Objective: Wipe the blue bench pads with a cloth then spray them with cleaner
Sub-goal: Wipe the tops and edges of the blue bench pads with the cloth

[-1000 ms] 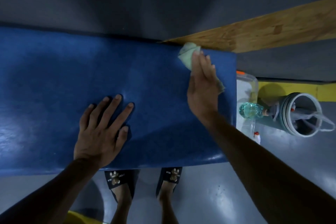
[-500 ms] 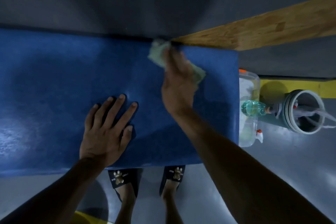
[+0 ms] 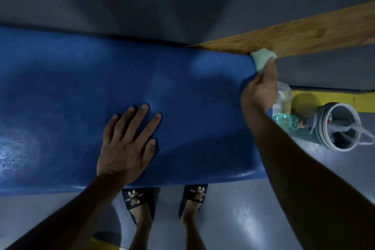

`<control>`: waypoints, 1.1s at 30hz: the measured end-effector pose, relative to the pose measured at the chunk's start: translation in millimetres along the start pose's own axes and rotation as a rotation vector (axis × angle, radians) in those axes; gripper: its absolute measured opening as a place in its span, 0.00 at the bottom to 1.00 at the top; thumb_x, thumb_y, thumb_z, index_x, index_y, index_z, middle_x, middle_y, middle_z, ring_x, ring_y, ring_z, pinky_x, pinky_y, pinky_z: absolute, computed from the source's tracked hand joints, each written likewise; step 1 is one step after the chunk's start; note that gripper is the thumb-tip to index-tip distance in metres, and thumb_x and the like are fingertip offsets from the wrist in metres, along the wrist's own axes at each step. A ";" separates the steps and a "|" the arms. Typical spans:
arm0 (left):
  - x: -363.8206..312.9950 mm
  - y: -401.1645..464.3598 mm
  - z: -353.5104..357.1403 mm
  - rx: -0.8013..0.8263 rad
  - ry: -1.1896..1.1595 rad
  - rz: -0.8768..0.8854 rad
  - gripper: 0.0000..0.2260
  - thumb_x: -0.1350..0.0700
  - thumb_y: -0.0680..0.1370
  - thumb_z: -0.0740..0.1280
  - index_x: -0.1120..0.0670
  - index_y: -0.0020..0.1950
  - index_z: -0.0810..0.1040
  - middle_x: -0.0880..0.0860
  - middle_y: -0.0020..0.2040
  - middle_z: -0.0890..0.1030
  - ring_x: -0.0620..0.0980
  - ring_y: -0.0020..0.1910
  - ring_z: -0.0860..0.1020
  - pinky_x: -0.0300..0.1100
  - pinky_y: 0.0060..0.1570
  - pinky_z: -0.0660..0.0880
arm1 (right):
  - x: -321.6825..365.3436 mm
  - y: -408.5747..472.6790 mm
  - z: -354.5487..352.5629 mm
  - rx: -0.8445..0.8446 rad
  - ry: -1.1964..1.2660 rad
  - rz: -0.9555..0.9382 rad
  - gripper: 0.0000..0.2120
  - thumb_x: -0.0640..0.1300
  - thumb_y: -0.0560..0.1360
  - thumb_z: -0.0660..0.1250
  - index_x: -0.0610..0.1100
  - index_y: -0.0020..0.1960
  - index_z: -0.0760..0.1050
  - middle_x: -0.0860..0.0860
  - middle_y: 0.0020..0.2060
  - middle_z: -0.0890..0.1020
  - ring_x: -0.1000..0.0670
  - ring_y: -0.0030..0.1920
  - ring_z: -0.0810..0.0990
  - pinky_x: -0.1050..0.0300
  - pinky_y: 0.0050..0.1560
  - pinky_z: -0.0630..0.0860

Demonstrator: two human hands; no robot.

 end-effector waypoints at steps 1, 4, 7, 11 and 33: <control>0.0 0.2 0.1 0.003 0.003 -0.001 0.26 0.43 0.81 0.51 0.45 0.79 0.59 0.53 0.80 0.58 0.59 0.77 0.59 0.58 0.76 0.50 | 11.4 -16.9 6.4 -0.065 -0.067 -0.105 0.24 0.42 0.80 0.55 0.39 0.75 0.68 0.40 0.70 0.74 0.39 0.70 0.73 0.41 0.70 0.69; 0.2 -1.2 0.6 0.007 0.004 0.002 0.25 0.43 0.81 0.51 0.45 0.79 0.59 0.53 0.80 0.58 0.59 0.77 0.60 0.58 0.76 0.50 | 55.7 -89.3 36.9 0.056 -0.242 -0.489 0.26 0.35 0.79 0.58 0.38 0.77 0.65 0.41 0.74 0.69 0.38 0.75 0.67 0.42 0.75 0.62; 0.0 -1.0 0.9 0.005 0.011 -0.001 0.25 0.43 0.81 0.51 0.45 0.79 0.59 0.53 0.80 0.59 0.59 0.77 0.60 0.58 0.76 0.51 | 85.5 -124.3 44.7 0.392 -0.204 -0.920 0.30 0.32 0.78 0.59 0.45 0.79 0.60 0.47 0.77 0.65 0.44 0.78 0.61 0.47 0.78 0.57; 0.7 -0.1 3.1 0.018 0.009 -0.002 0.26 0.43 0.81 0.51 0.45 0.80 0.58 0.53 0.80 0.57 0.59 0.77 0.58 0.58 0.76 0.49 | 41.1 -44.1 21.9 0.335 -0.314 -0.878 0.29 0.31 0.78 0.56 0.43 0.78 0.63 0.46 0.76 0.67 0.44 0.77 0.64 0.44 0.77 0.61; 5.2 -3.1 2.9 0.014 -0.096 0.014 0.26 0.42 0.82 0.53 0.44 0.80 0.55 0.50 0.81 0.56 0.56 0.78 0.57 0.57 0.77 0.50 | 21.1 -28.4 0.9 0.184 -0.143 -0.195 0.27 0.42 0.80 0.54 0.42 0.78 0.62 0.43 0.75 0.68 0.41 0.75 0.66 0.45 0.76 0.62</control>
Point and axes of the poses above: each hand's wrist, its own y-axis towards the middle knuckle, its own z-axis out of the palm, x = y × z, the point moved 6 cm from there along y, towards the middle knuckle
